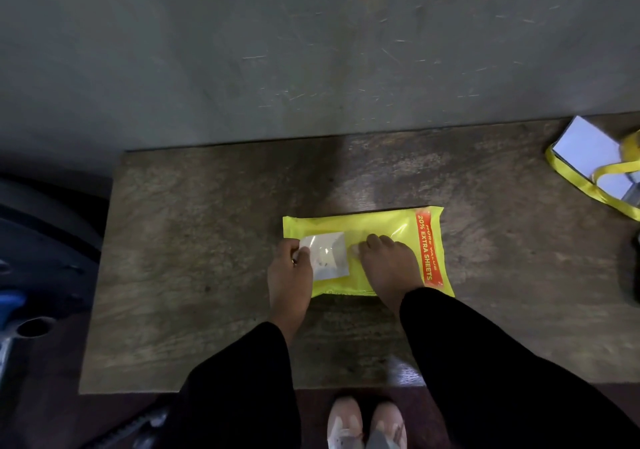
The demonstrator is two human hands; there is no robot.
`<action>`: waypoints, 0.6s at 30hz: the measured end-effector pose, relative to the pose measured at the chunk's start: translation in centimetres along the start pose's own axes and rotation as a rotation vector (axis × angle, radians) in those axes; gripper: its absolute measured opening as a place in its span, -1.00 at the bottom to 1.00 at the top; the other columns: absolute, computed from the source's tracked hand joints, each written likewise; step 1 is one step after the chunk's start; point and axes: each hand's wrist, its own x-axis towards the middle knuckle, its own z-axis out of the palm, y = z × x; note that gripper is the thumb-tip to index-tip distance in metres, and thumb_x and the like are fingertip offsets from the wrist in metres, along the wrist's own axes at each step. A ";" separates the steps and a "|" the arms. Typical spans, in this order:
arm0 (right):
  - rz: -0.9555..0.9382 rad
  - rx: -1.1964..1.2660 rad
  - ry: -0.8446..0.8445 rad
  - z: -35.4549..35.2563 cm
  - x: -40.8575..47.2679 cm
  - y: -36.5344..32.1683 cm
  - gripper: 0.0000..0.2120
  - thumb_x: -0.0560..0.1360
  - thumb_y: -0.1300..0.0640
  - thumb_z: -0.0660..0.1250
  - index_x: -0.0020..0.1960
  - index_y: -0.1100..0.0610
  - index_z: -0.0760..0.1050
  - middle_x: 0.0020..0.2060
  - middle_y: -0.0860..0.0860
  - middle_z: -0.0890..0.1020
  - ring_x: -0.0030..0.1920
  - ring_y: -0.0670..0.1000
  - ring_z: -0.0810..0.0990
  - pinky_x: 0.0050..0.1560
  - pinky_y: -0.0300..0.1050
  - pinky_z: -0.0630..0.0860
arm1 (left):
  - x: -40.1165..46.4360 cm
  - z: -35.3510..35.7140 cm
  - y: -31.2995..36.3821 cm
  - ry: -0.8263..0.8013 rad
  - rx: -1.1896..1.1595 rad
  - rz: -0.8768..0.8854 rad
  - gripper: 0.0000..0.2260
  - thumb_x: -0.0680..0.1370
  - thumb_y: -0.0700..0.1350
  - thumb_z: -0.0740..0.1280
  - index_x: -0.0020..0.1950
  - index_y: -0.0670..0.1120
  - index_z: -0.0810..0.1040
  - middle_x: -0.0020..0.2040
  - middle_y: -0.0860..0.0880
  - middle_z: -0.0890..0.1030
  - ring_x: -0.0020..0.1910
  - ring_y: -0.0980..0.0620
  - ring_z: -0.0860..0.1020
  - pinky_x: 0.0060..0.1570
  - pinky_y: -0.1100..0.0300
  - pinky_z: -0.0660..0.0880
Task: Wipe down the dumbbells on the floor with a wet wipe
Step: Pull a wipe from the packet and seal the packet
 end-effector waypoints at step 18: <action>-0.119 0.029 0.062 1.8 1.8 0.2 -0.70 0.19 0.22 0.02 -0.51 0.20 0.51 -0.56 0.07 0.49 -0.57 0.02 0.48 -0.60 -0.32 0.32 | 0.3 0.5 -0.8 0.011 0.022 0.036 -0.88 0.57 -0.20 0.22 0.02 -0.22 0.51 -0.12 -0.07 0.51 -0.12 -0.04 0.45 -0.28 0.22 0.19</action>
